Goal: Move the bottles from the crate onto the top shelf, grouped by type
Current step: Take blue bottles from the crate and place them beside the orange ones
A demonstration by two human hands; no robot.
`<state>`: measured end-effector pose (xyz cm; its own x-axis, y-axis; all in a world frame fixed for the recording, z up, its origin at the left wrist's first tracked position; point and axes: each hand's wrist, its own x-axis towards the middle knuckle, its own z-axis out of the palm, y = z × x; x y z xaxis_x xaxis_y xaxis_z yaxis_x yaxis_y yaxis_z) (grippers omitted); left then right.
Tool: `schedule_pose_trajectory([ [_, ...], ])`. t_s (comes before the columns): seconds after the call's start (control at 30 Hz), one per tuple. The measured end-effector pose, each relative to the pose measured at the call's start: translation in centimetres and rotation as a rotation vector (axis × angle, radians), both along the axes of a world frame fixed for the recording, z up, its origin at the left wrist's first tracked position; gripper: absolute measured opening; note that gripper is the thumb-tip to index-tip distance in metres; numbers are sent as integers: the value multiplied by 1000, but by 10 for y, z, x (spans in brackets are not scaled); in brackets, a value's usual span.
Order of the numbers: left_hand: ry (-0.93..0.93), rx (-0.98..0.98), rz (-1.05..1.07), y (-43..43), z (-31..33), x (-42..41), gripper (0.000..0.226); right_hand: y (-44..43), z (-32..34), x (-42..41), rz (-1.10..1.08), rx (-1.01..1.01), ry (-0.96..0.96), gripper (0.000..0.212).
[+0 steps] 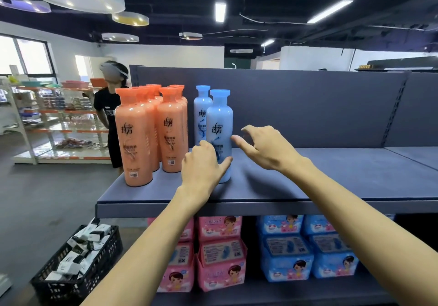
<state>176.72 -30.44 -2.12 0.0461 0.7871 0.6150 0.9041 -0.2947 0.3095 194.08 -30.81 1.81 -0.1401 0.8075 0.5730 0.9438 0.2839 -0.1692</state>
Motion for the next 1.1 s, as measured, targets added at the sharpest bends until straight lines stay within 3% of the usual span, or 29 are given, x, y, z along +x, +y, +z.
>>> schedule_pose_trajectory([
  [0.73, -16, -99, 175, 79, 1, 11, 49, 60, -27, -9, -123, -152, 45, 44],
  [1.1, -38, -66, 235, 102, -8, 16, 47, 79, -49, 0, -79, -62, 210, 42],
])
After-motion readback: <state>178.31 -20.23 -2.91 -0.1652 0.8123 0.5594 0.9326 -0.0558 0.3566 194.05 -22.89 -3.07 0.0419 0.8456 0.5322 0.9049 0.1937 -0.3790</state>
